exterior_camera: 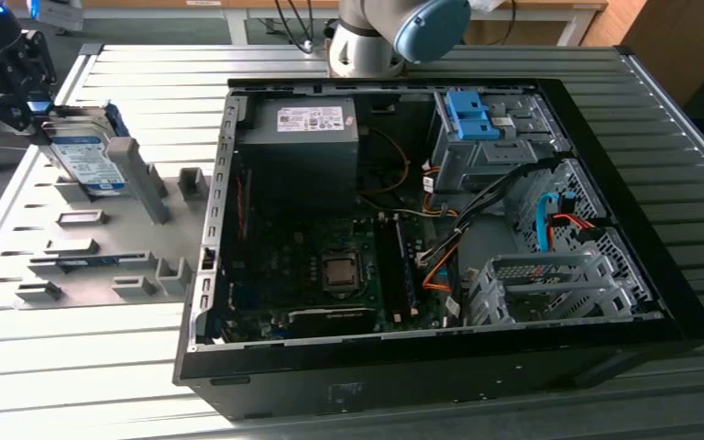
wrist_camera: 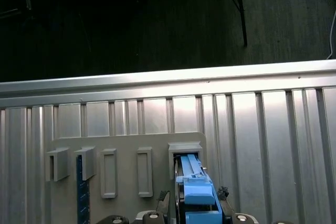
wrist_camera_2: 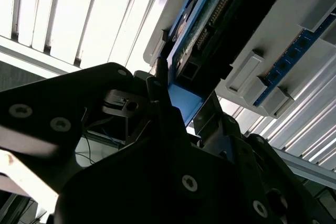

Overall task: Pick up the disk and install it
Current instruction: 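Pick up the disk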

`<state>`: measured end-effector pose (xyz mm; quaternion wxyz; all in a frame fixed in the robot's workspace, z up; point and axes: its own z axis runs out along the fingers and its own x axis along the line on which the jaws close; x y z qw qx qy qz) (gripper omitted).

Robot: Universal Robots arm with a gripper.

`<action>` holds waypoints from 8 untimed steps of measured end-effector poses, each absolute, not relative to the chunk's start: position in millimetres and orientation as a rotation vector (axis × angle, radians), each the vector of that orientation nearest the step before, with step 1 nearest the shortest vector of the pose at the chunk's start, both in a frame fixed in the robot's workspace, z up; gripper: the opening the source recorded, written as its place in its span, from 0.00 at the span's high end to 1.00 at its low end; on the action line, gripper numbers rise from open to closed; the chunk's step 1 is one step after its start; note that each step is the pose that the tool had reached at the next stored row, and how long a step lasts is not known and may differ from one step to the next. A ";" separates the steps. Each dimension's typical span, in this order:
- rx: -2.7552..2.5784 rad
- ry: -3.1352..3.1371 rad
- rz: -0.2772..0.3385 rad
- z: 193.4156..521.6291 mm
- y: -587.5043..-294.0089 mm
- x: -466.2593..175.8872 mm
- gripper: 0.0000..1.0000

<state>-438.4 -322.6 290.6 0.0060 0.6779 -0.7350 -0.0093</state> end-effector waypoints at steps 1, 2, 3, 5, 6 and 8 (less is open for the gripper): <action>2.122 -2.300 -0.029 290.6 -322.6 -438.5 0.55; 2.122 -2.300 -0.029 290.4 -322.5 -438.4 0.55; 2.122 -2.301 -0.029 290.2 -322.5 -438.4 0.55; 2.122 -2.300 -0.029 290.0 -322.5 -438.4 0.56; 2.122 -2.300 -0.029 289.9 -322.5 -438.5 0.63; 2.122 -2.300 -0.029 289.7 -322.5 -438.4 0.63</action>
